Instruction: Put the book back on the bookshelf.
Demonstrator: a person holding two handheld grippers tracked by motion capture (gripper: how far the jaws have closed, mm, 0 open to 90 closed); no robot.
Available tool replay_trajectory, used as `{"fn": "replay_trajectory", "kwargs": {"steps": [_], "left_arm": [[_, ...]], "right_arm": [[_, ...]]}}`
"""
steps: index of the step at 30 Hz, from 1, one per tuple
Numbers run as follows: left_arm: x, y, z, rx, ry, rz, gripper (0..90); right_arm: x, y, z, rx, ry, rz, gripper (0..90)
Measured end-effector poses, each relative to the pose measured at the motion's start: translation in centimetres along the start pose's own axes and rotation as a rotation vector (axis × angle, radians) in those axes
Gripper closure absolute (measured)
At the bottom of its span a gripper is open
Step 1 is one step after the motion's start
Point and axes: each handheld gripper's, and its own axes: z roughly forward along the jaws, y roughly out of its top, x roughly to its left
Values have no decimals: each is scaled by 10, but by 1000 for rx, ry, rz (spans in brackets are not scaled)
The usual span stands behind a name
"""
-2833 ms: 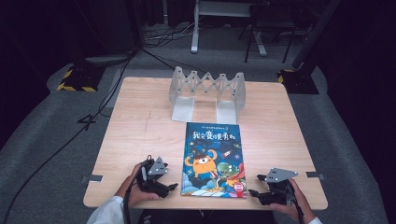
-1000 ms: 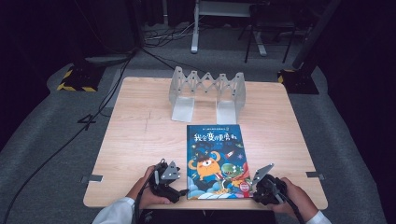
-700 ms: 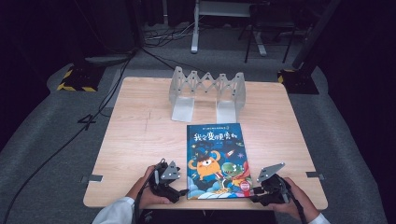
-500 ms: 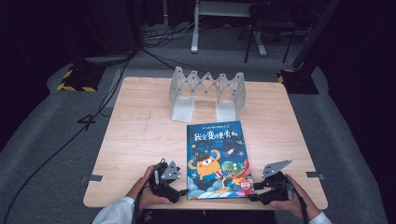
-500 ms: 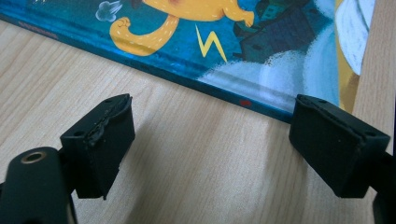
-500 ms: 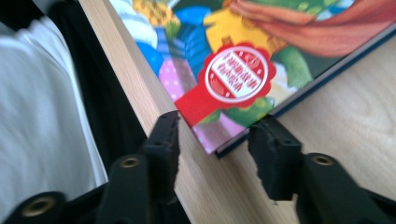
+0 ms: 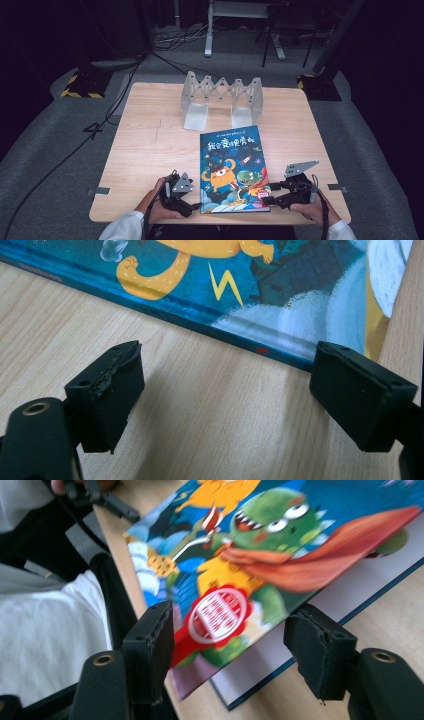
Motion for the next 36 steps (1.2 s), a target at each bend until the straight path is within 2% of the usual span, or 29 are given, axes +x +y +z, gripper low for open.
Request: {"fn": "replay_trajectory", "kwargs": {"steps": [2,11,16,22,30,36], "left_arm": [[0,0,0,0,0,1,147],[0,0,0,0,0,1,147],[0,0,0,0,0,1,147],[0,0,0,1,1,0,147],[0,0,0,1,1,1,147],[1,0,0,-2,5,-6,147]], "right_arm": [[-5,3,1,-9,12,19,374],[-19,14,13,-15,-40,21,376],[-26,16,18,-28,-38,36,372],[-33,19,22,-44,-26,33,355],[-42,22,30,-26,-24,47,323],[-42,25,32,-63,-6,40,349]]}}
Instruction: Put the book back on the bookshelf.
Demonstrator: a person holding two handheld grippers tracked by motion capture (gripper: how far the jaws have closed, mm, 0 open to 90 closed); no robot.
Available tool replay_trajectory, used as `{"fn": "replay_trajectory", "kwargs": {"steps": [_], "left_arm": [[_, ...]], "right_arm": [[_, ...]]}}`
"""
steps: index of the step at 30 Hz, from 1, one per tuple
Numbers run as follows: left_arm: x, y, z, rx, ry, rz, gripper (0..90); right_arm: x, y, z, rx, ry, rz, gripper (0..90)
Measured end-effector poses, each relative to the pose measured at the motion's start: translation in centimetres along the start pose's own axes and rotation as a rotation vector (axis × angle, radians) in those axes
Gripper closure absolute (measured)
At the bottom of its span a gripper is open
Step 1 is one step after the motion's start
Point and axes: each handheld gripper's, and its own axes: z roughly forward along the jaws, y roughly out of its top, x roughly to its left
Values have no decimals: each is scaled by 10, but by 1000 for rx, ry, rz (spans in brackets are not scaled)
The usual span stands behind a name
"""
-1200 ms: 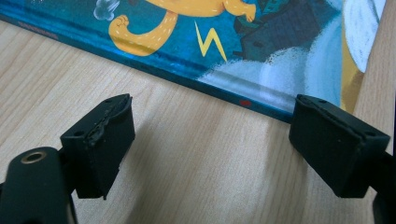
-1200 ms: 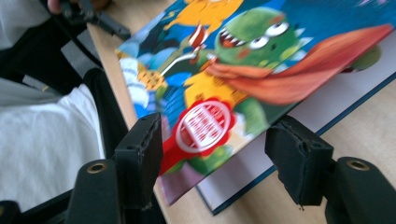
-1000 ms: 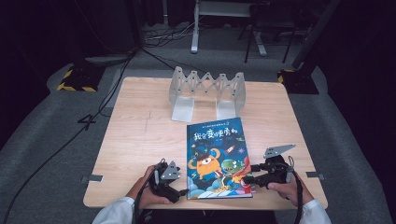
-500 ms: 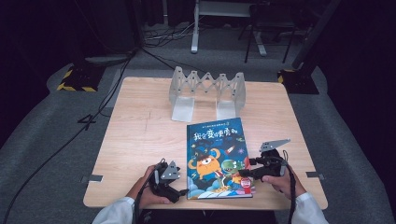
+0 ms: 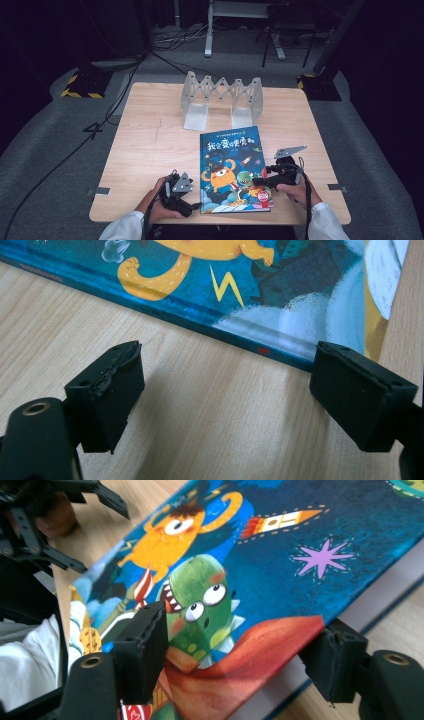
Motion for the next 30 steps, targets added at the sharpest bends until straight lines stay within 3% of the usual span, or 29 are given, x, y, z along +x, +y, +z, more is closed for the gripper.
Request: {"fn": "replay_trajectory", "kwargs": {"steps": [3,5,15,20,30], "left_arm": [[3,0,-1,8,21,-20,147],[6,-1,-1,4,26,-22,147],[9,-1,-2,2,28,-33,153],[10,-1,-2,2,33,-44,153],[22,2,-3,2,17,-123,157]], "right_arm": [[-1,1,-3,-42,41,11,423],[-1,0,-5,-70,70,-6,454],[11,4,-13,-157,110,-62,549],[20,7,-16,-177,92,-95,554],[30,4,-20,-222,59,-163,555]]}}
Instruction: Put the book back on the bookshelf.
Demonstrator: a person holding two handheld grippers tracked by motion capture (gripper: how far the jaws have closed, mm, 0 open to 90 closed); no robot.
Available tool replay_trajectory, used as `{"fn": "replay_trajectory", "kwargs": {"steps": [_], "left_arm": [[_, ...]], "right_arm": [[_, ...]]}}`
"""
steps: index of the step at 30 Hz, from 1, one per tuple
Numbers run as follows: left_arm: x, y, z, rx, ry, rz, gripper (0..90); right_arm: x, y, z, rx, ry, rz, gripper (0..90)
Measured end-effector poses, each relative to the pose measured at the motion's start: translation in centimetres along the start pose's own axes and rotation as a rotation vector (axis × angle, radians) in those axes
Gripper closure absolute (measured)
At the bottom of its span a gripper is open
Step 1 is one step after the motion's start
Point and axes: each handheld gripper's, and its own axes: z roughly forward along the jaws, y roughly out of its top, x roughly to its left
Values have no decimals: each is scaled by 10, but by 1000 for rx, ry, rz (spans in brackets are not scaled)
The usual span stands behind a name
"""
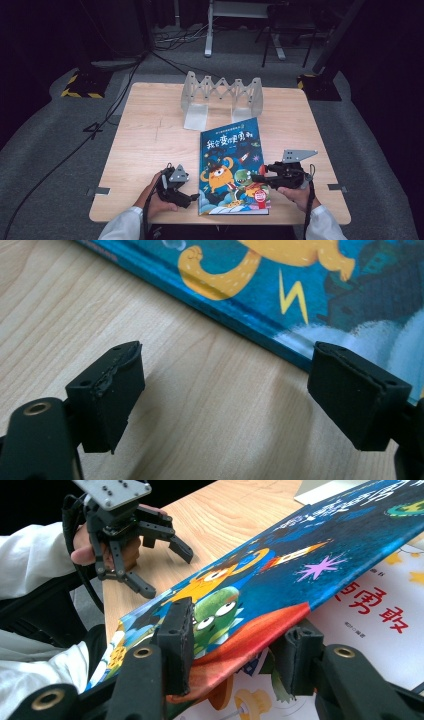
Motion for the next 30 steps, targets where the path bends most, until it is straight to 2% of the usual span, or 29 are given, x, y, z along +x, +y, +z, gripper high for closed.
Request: {"fn": "replay_trajectory", "kwargs": {"steps": [7,13,19,23,26,30], "left_arm": [[4,5,1,-7,-34,-41,159],[3,9,-2,-15,-70,-15,163],[5,16,-2,-39,-101,-29,163],[5,19,2,-36,-96,-44,162],[6,21,6,-34,-113,-50,161],[7,24,6,-59,-117,-68,155]], "right_arm": [[9,0,-2,-34,-26,-68,556],[13,0,-3,-51,-40,-96,557],[16,2,-4,-68,-59,-127,559],[19,2,-4,-80,-65,-148,561],[20,1,-5,-89,-69,-167,561],[24,1,-6,-96,-75,-193,561]]}}
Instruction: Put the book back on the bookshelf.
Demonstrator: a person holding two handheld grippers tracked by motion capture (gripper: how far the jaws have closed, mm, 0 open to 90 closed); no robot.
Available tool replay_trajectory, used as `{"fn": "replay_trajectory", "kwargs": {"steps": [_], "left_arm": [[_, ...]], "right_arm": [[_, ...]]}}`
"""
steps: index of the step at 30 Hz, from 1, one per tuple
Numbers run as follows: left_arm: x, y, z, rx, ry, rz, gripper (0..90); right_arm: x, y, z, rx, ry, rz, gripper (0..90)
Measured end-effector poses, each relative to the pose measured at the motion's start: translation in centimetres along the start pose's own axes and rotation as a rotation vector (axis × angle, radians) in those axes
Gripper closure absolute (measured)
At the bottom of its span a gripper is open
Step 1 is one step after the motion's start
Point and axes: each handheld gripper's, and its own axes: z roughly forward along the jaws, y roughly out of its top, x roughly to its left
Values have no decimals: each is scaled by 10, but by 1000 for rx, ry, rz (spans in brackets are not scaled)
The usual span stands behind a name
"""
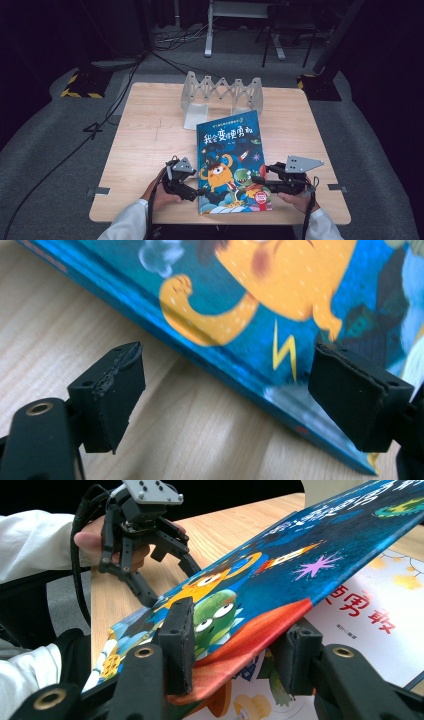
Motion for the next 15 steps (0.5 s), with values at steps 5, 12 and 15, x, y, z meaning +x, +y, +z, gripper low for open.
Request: {"fn": "replay_trajectory", "kwargs": {"steps": [5,12,15], "left_arm": [[2,0,0,-20,-15,-7,154],[5,4,1,-60,-44,-22,155],[5,9,4,-68,-50,-29,127]], "right_arm": [[4,1,-1,-12,-4,-30,561],[6,2,-2,-20,-2,-55,561],[6,2,-2,-27,-1,-60,561]]}}
